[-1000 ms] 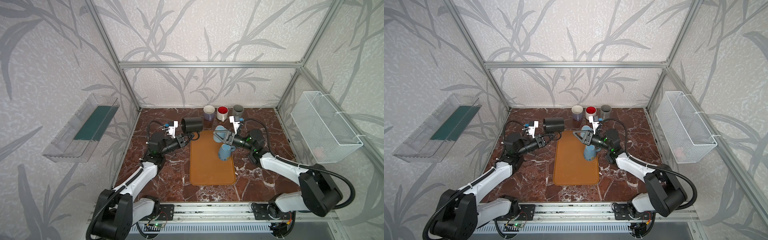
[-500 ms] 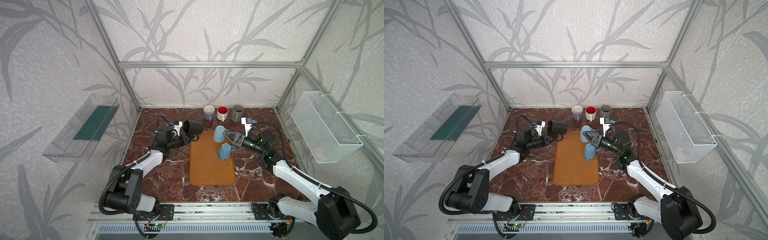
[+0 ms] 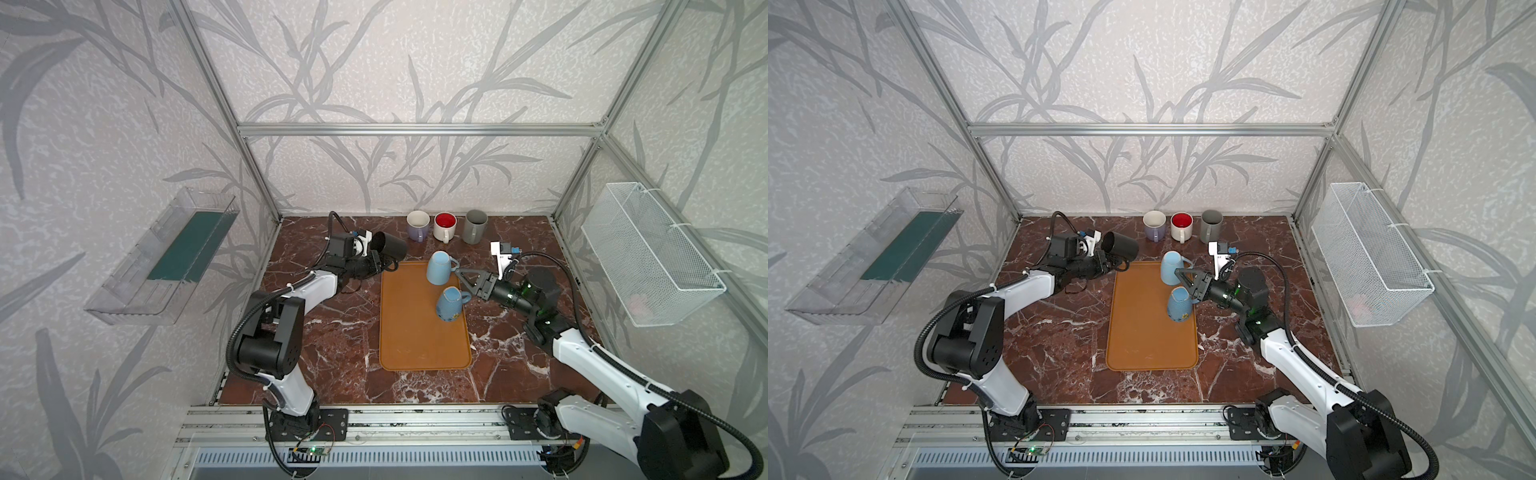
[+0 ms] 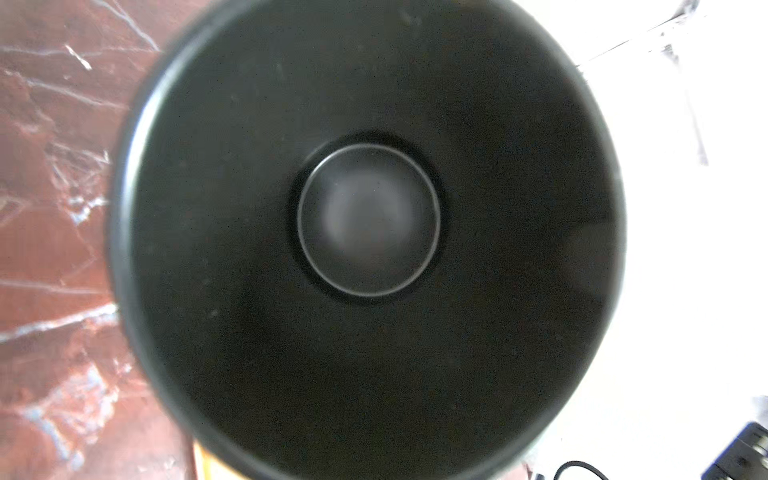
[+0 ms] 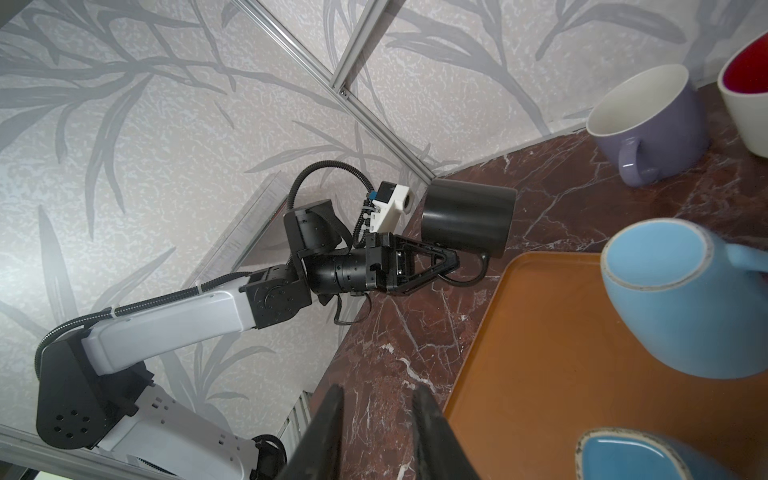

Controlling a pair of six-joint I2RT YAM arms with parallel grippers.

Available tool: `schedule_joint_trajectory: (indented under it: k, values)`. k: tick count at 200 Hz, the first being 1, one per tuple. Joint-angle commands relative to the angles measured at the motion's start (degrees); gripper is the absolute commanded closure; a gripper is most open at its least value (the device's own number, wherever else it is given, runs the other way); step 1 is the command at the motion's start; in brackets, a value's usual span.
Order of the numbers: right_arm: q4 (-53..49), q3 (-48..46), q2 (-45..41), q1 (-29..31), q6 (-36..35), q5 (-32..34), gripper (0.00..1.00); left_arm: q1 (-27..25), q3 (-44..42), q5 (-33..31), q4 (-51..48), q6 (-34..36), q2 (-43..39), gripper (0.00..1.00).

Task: Turn the mug right side up
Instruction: 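Carry the black mug with the left gripper toward the purple mug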

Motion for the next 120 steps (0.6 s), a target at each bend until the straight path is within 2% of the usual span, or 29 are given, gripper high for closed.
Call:
schedule_joint_trajectory:
  k: [1,120]
  values:
    - [-1.31,-0.58,-2.4,-0.8,-1.52,-0.02,0.7,0.38,5.68,-1.03,-1.53,4.01,1.08,1.0]
    - [-4.3,-1.84,-4.42,-1.53,-2.79,-0.46,0.67,0.04,27.58,-10.53,-22.76,11.78,13.68,1.0]
